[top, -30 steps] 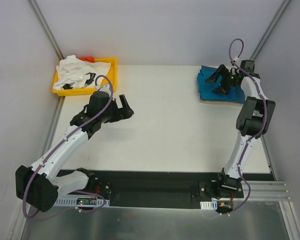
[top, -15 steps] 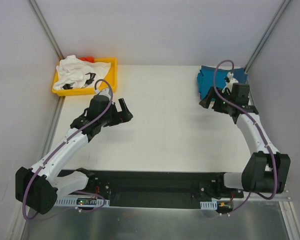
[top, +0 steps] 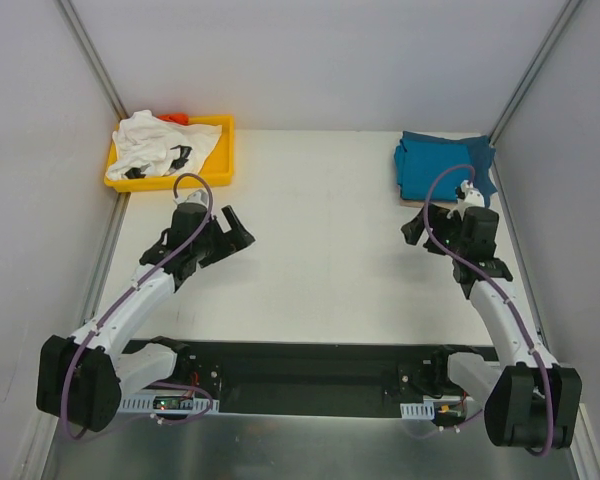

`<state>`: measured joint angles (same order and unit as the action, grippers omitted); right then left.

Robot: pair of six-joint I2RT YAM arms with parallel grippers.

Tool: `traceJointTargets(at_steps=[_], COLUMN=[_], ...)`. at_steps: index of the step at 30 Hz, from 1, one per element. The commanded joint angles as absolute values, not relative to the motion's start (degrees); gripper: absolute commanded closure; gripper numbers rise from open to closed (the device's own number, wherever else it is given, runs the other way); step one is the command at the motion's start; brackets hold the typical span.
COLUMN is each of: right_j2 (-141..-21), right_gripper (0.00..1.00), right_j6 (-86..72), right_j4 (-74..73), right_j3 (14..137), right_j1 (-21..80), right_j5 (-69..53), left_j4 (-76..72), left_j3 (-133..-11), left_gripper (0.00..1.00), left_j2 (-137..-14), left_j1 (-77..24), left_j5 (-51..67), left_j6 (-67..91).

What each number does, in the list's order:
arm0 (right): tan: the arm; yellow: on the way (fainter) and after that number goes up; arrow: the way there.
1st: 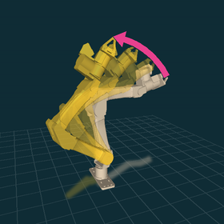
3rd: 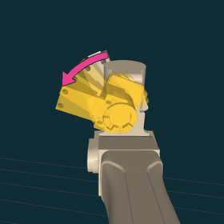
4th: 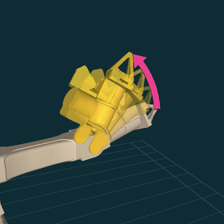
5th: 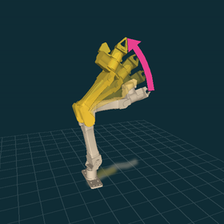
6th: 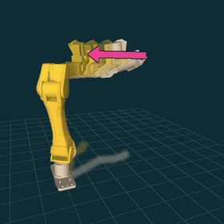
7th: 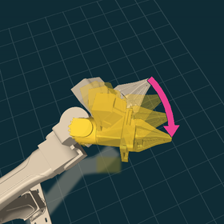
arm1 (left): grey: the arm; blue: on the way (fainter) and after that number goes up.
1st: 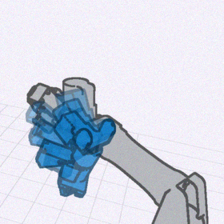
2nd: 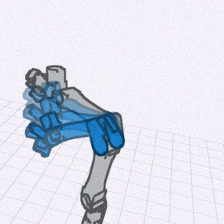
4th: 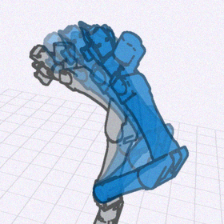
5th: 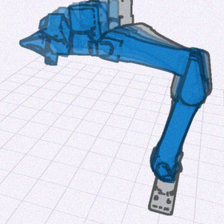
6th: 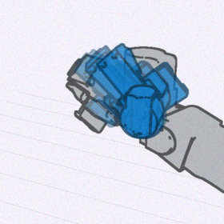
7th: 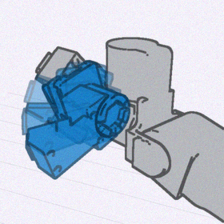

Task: Fold and stack the t-shirts
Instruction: Put the neatly folded tshirt into the corner of the board with the right arm

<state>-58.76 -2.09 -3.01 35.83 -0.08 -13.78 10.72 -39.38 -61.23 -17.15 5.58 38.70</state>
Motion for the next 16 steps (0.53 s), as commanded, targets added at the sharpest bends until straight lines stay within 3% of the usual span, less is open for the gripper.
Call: traceJointTargets(at_steps=[1,16], right_j2=[-54.15,-51.24], right_gripper=[0.04,0.04], right_j6=[-3.52,-5.1], right_j4=[2.73,5.8], right_j3=[34.9,31.64], right_j1=[1.14,3.25], right_j5=[-12.39,-14.59], left_j4=[7.47,7.47], left_j3=[-37.8,-29.18], left_gripper=[0.01,0.01], left_j2=[-57.57,-46.94], left_j1=[-16.52,-16.44], left_j5=[5.19,-2.72], left_j6=[41.22,40.87])
